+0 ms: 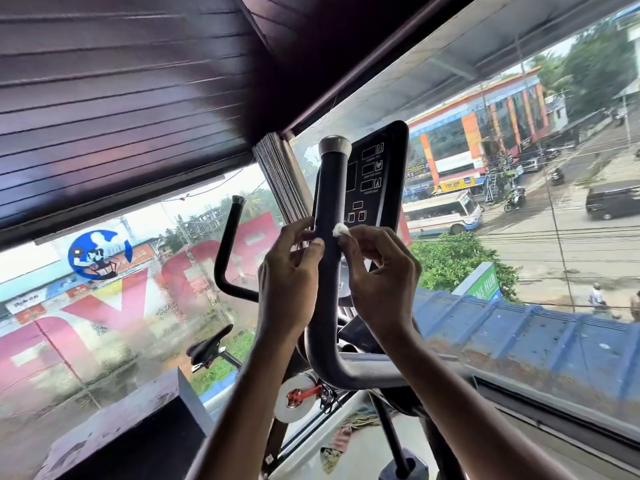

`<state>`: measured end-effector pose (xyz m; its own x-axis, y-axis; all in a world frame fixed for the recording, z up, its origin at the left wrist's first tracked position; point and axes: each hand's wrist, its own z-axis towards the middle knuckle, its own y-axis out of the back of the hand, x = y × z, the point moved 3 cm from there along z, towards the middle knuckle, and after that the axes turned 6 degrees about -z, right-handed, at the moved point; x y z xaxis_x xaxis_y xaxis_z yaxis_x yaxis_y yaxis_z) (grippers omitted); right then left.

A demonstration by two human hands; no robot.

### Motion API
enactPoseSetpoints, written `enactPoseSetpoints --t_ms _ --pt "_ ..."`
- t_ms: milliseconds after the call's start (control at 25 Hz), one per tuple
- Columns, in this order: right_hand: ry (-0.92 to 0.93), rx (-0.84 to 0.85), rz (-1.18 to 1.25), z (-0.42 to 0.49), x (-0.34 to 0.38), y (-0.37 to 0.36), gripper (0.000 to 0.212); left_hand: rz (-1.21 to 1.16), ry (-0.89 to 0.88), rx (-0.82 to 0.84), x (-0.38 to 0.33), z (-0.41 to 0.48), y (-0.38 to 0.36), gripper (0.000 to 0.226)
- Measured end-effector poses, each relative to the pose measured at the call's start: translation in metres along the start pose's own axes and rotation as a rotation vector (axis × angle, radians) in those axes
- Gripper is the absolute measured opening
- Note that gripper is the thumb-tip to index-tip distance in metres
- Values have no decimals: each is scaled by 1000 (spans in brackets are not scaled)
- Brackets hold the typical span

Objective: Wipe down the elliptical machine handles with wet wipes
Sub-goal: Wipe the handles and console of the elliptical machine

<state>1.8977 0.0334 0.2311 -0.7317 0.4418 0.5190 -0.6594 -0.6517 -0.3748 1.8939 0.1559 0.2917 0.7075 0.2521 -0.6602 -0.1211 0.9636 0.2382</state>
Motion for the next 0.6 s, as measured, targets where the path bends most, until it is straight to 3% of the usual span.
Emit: enactPoseSetpoints --t_ms 280,480,600 --pt "64 -68 -81 94 -8 -23 10 -7 30 -19 9 15 3 22" --pt "55 22 0 44 -9 -11 4 -6 -15 4 11 13 3 26" --pt "31 -14 9 59 -9 -17 4 -12 -14 8 15 17 4 28"
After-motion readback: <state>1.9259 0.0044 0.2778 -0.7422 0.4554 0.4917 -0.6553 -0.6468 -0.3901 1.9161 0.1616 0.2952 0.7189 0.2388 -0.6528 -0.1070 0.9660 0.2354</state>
